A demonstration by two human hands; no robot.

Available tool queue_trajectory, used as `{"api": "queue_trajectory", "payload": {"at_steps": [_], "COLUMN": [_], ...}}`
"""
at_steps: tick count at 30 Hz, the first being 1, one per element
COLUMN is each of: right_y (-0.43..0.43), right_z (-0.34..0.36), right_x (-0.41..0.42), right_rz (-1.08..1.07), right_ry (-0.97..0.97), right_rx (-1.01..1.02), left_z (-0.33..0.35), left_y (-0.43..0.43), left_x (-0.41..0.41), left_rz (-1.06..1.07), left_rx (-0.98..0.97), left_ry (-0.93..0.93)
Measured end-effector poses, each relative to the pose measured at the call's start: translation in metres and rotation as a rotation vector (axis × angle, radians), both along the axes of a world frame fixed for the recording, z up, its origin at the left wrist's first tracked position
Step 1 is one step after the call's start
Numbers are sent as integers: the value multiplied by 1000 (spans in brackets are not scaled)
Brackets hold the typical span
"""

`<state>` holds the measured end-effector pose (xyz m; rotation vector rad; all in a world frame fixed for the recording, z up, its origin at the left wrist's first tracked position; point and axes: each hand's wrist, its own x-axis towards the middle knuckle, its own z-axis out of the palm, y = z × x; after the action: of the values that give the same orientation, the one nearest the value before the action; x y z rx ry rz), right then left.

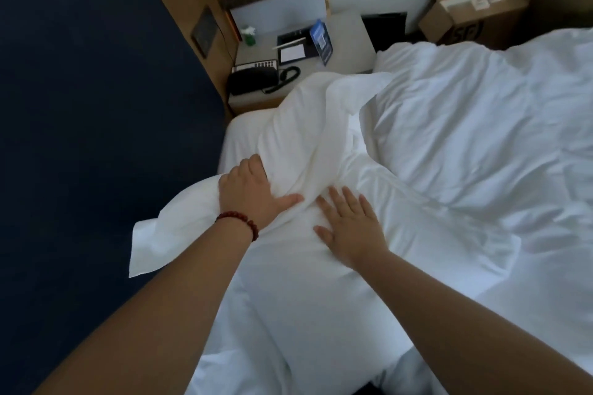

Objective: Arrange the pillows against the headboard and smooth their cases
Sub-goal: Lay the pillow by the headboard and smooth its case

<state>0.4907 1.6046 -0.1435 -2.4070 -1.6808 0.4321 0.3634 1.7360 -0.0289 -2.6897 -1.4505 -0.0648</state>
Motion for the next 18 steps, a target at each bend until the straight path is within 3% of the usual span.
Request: {"api": "queue_trajectory", "payload": {"at_steps": [4,8,13,18], "right_y": [-50,-92,-118,-133], "right_z": [-13,-24,-20,-15], "right_x": [-14,-27,-37,-42], "right_rz": [-195,-495,-888,-1278], "right_ry": [-52,-2,319,816], "right_rx": [195,188,165,231], "left_z": [-7,-5,-6,-10], "left_y": [3,0,-15,-21], "left_x": [-2,-7,-13,-14], "left_rz": [26,41,39,30], "left_rx": [-33,-83,-104,-73], "left_ry": [-7,-11,-9,7]}}
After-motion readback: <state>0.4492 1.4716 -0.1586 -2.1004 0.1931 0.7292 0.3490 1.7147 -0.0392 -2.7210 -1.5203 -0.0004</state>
